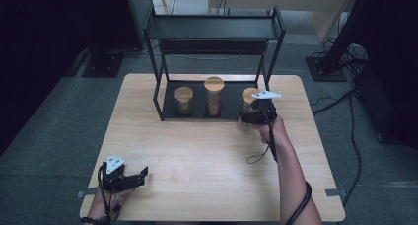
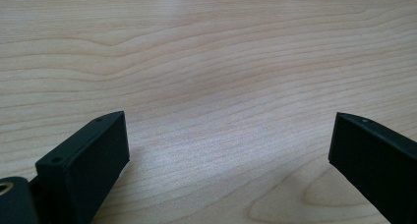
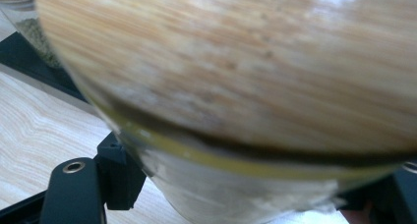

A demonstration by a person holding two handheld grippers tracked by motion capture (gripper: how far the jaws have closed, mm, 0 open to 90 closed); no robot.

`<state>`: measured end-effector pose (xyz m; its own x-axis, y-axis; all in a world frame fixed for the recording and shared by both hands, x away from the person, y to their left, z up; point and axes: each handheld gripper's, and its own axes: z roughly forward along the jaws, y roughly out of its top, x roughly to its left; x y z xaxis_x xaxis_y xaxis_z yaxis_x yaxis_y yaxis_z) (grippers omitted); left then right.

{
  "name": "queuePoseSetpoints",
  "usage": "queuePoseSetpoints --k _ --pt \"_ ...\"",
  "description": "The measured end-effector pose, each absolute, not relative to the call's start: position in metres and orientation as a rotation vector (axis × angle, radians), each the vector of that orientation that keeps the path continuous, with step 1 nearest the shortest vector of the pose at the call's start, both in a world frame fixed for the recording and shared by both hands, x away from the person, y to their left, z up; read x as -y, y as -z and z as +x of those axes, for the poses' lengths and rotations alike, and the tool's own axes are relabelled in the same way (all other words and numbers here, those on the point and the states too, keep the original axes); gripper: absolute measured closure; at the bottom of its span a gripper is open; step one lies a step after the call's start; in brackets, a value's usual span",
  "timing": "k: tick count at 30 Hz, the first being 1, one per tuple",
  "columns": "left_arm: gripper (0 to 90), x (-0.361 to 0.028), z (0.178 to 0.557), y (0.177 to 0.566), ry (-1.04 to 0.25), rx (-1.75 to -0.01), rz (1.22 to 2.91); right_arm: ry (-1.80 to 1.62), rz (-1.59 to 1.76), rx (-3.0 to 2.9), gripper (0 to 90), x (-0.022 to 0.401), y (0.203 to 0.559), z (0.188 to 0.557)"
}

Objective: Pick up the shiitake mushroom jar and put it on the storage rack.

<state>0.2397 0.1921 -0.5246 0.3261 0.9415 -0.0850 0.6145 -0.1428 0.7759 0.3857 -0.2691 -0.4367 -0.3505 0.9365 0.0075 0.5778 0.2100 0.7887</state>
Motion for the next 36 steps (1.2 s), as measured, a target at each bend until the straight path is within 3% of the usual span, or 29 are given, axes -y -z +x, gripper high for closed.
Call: queuePoseSetpoints --k 36 --pt "2.1 -0.193 0.239 0.525 -0.555 -1.38 1.843 -0.944 1.407 -2.028 25.1 0.247 0.442 0.438"
